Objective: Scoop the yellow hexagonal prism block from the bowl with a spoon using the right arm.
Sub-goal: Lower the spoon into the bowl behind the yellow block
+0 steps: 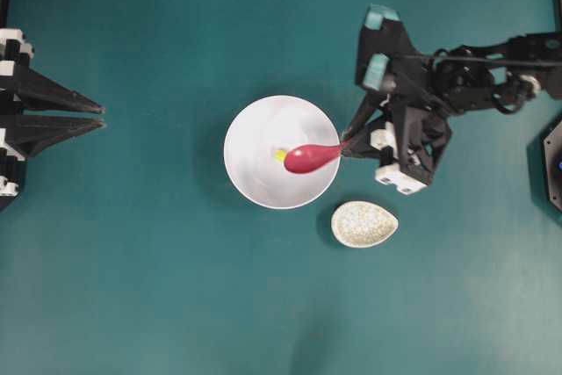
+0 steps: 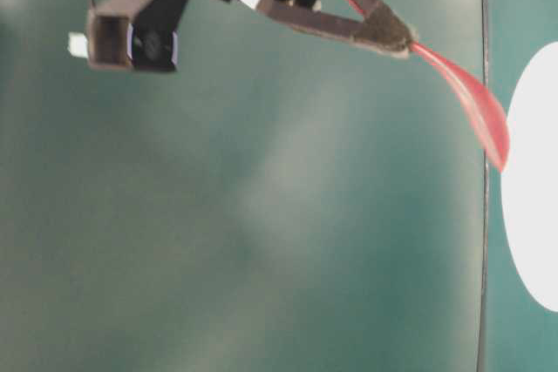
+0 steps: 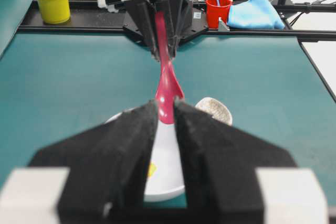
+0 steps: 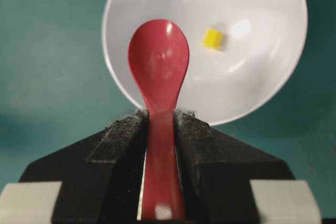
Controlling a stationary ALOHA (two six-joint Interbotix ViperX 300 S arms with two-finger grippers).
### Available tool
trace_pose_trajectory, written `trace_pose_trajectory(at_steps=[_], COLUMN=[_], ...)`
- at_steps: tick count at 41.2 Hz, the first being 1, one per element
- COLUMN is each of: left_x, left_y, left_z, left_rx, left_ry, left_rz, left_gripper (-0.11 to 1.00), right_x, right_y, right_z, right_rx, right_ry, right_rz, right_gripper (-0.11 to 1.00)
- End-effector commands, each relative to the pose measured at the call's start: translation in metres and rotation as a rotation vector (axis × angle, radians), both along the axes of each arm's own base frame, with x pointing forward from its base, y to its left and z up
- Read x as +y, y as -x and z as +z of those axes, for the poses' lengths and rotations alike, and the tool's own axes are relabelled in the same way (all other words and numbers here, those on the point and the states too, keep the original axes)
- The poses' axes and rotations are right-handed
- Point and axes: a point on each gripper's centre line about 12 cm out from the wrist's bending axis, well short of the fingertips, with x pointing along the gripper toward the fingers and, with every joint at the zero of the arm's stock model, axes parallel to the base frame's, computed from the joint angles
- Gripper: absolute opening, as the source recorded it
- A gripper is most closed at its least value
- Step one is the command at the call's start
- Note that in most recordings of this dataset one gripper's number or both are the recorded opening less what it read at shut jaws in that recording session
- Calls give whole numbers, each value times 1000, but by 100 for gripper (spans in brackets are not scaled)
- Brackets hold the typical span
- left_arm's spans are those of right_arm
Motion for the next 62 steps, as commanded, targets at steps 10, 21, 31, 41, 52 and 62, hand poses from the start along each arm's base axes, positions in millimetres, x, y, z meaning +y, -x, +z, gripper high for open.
trace_pose_trajectory(at_steps=[10, 21, 31, 41, 52, 62], left_x=[0, 0, 0, 0, 0, 0], left_y=[-2, -2, -2, -2, -2, -2], left_z=[9, 9, 9, 8, 8, 8], left_rx=[-3, -3, -3, 0, -2, -2], left_ry=[0, -3, -2, -2, -3, -3], left_rz=[0, 0, 0, 1, 0, 1], left_gripper=[19, 19, 19, 19, 19, 19], right_x=[-9, -13, -13, -10, -9, -9], right_y=[-18, -28, -32, -35, -34, -35], right_z=[9, 3, -5, -15, -24, -25], right_rx=[75, 195, 243, 269, 316, 320], right_ry=[29, 31, 25, 22, 12, 7], right_rz=[5, -3, 0, 7, 15, 9], right_gripper=[25, 25, 25, 25, 25, 25])
